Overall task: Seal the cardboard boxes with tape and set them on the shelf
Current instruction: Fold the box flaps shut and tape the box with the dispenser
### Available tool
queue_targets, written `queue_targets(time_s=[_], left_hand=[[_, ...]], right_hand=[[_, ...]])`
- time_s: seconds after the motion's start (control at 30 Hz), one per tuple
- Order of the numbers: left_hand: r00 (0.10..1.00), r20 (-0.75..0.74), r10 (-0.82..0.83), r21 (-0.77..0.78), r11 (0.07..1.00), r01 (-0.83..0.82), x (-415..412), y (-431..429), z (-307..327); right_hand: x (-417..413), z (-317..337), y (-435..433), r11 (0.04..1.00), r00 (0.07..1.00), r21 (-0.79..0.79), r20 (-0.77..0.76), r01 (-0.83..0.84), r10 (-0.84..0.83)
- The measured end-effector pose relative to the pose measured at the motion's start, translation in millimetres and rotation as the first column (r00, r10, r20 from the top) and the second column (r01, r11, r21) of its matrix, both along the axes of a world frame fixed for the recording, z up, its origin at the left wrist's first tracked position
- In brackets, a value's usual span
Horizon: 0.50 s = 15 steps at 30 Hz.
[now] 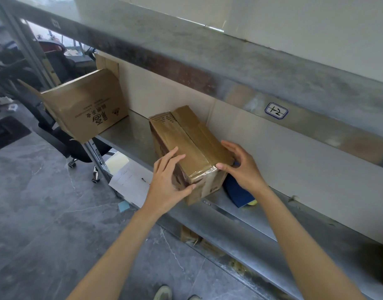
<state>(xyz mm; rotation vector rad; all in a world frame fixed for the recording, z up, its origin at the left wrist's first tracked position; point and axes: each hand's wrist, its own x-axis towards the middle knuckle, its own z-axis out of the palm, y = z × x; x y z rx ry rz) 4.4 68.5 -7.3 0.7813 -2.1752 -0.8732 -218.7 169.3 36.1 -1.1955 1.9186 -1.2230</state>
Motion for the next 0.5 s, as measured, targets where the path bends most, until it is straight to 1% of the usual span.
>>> queue_targets(time_s=[0.07, 0.17, 0.23, 0.3, 0.4, 0.5], left_hand=[[1.0, 0.005, 0.02, -0.054, 0.998, -0.019, -4, -1, 1], [1.0, 0.003, -0.008, -0.037, 0.999, 0.008, -8, -3, 1], [1.0, 0.001, -0.022, -0.024, 0.999, 0.022, -9, -2, 2], [1.0, -0.002, -0.01, -0.026, 1.0, 0.01, -10, -2, 4], [1.0, 0.029, 0.006, -0.098, 0.995, -0.003, -9, -8, 5], [0.998, 0.055, 0.005, -0.125, 0.992, 0.002, -7, -15, 11]], right_hand=[[-3, 0, 1, 1.0, 1.0, -0.009, 0.018, 0.017, -0.017], [-3, -2, 2, 0.997, 0.997, -0.044, 0.035, 0.066, -0.064], [-2, -3, 2, 0.993, 0.994, -0.057, 0.019, 0.107, -0.106], [-1, -4, 3, 0.99, 0.991, -0.057, -0.004, 0.131, -0.131], [6, -4, 4, 0.986, 0.984, -0.061, -0.072, 0.157, -0.161], [22, -2, 3, 0.967, 0.958, -0.14, -0.165, 0.212, -0.234]])
